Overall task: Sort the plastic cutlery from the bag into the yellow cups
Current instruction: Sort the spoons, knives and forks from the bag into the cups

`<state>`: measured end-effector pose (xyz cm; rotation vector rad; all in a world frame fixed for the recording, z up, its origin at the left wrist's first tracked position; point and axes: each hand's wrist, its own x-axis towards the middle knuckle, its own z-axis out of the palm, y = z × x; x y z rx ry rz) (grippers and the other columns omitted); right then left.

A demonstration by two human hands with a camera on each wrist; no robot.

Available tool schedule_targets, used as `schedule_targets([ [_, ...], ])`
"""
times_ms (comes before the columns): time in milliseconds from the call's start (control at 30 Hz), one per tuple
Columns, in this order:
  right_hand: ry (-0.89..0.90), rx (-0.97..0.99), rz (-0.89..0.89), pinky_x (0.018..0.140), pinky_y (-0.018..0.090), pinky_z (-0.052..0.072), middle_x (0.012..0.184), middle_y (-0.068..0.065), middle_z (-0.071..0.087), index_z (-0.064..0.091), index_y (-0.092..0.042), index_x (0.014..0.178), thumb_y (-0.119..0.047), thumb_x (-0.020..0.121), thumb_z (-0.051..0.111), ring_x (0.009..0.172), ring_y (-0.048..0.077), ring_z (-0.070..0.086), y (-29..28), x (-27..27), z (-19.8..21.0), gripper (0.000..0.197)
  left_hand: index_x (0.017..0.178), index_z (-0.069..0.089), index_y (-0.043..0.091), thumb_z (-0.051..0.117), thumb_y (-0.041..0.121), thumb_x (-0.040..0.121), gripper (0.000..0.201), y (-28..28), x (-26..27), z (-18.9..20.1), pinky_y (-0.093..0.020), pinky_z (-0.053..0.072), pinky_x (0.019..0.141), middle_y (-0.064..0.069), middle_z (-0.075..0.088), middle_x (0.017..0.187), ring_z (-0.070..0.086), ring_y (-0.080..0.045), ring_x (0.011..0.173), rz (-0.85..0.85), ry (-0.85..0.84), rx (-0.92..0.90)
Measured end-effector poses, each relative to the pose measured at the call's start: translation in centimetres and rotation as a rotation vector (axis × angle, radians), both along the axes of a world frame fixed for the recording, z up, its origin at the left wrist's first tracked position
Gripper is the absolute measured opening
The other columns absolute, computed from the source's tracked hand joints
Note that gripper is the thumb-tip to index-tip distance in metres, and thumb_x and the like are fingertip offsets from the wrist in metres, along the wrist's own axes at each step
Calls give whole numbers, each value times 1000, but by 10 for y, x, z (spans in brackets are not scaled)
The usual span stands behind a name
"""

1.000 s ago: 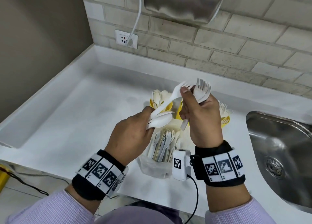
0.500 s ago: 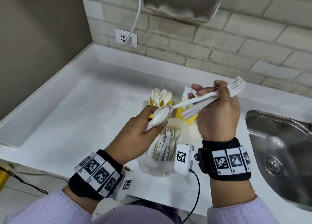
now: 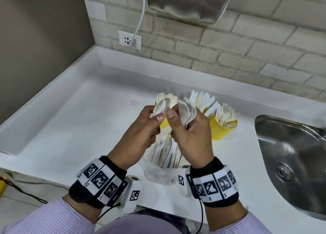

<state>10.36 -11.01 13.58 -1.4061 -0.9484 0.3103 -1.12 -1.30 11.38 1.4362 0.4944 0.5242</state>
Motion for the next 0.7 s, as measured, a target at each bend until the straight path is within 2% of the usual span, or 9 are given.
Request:
schedule_targets([
  [67, -18, -12, -15, 65, 31, 52, 67, -6, 64, 67, -16, 89, -26, 93, 75, 65, 17, 65, 2, -8, -7, 13, 124, 53, 18, 44, 69, 84, 66, 0, 0, -2, -18, 33, 53, 10, 52, 82, 41, -4, 60, 4, -1, -11],
  [133, -2, -22, -13, 69, 39, 57, 69, -7, 65, 69, -15, 94, -19, 92, 76, 70, 25, 69, 4, -12, -11, 9, 125, 54, 18, 37, 69, 90, 64, 1, -1, -3, -18, 37, 53, 16, 53, 78, 44, -2, 59, 15, 30, 11],
  [200, -11, -30, -46, 73, 28, 55, 70, -14, 66, 70, -16, 95, -15, 92, 75, 71, 13, 68, 5, -10, -12, 6, 125, 55, 20, 30, 63, 100, 56, -1, -1, -1, -16, 36, 52, 17, 49, 72, 42, -3, 57, 27, 45, 13],
  [267, -19, -37, -71, 78, 21, 52, 76, -15, 69, 71, -17, 96, -13, 92, 73, 80, 10, 70, 6, -8, -9, 6, 114, 57, 25, 29, 57, 107, 43, -4, -1, 1, -14, 33, 50, 16, 45, 69, 38, -4, 55, 37, 35, 11],
  [333, -22, -38, -72, 82, 29, 55, 84, -10, 73, 71, -15, 100, -13, 93, 71, 87, 15, 72, 7, -6, -9, 8, 107, 58, 31, 29, 48, 108, 34, -8, -1, 6, -14, 31, 48, 18, 46, 64, 36, -4, 53, 35, 26, 10],
  [433, -24, -49, -77, 81, 44, 58, 84, -2, 74, 70, -18, 100, -16, 93, 70, 84, 21, 73, 8, -6, -11, 8, 101, 66, 38, 28, 50, 107, 40, -10, -2, 10, -17, 26, 47, 17, 45, 63, 31, -6, 53, 2, 15, -2],
  [500, -22, -39, -81, 79, 44, 58, 81, -1, 73, 68, -19, 98, -14, 93, 70, 81, 21, 73, 8, -6, -9, 7, 83, 61, 25, 31, 57, 103, 49, -10, -3, 13, -25, 21, 48, 6, 39, 65, 28, -14, 56, 4, 25, -2],
  [567, -27, -25, -84, 81, 37, 58, 85, -3, 73, 68, -17, 98, -11, 93, 70, 85, 19, 72, 9, -5, -8, 8, 78, 48, 14, 33, 60, 100, 54, -8, -4, 13, -37, 18, 52, -4, 35, 65, 24, -24, 59, 14, 32, -5],
  [700, 11, -71, -34, 83, 36, 58, 88, 1, 75, 70, -11, 101, -15, 97, 67, 87, 17, 72, 12, -1, -8, 7, 72, 44, 15, 42, 61, 103, 56, -8, -6, 13, -43, 21, 55, -12, 33, 68, 25, -34, 62, -38, 32, 4],
])
